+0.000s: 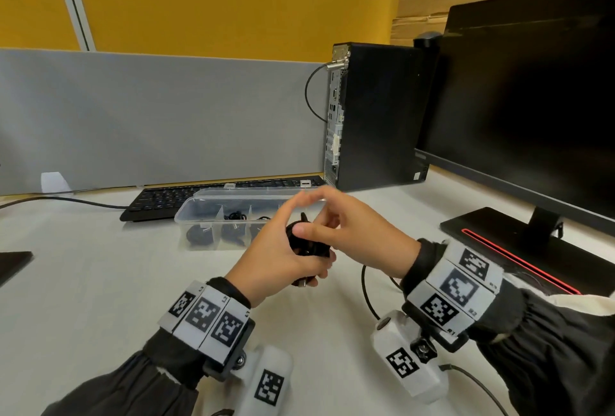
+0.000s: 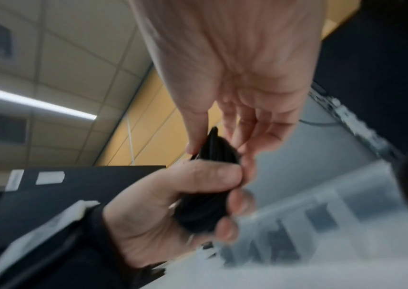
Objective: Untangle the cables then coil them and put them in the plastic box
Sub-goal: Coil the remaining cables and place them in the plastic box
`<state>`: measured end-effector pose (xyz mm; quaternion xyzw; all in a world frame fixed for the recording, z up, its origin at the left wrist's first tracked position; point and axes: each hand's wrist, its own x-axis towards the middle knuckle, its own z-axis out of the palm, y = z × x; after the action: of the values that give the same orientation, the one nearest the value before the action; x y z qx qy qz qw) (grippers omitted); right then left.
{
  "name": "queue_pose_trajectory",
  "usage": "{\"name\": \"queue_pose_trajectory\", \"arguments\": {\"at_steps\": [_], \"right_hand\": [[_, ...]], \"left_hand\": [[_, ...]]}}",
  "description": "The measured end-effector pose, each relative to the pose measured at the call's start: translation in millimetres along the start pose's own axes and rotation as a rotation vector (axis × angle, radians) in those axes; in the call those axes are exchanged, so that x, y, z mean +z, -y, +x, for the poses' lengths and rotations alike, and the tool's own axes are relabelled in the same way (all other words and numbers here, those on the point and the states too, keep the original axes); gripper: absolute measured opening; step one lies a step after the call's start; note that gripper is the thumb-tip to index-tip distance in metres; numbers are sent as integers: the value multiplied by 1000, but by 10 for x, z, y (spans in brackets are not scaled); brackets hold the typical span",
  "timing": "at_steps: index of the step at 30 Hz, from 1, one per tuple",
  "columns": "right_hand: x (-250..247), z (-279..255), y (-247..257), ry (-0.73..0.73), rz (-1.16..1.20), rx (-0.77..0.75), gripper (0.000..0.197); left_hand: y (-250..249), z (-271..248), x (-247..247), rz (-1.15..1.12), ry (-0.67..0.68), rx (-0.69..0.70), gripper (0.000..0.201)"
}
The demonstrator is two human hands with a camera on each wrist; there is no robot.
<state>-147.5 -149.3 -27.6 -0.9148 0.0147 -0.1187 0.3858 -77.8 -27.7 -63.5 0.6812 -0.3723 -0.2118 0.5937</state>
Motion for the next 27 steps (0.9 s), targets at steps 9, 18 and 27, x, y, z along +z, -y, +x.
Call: {"name": "queue_pose_trajectory", "arguments": {"at_steps": [9, 18, 27], "right_hand": [[7, -123, -62, -38, -246, -135, 26], [-172, 597, -141, 0, -392, -61, 26], [-160, 1586, -530, 239, -621, 171, 26]], "left_hand": [[25, 2, 32, 177, -91, 9, 90], [-72, 464, -104, -7, -163, -38, 48], [378, 1022, -734, 319, -144, -125, 11]]}}
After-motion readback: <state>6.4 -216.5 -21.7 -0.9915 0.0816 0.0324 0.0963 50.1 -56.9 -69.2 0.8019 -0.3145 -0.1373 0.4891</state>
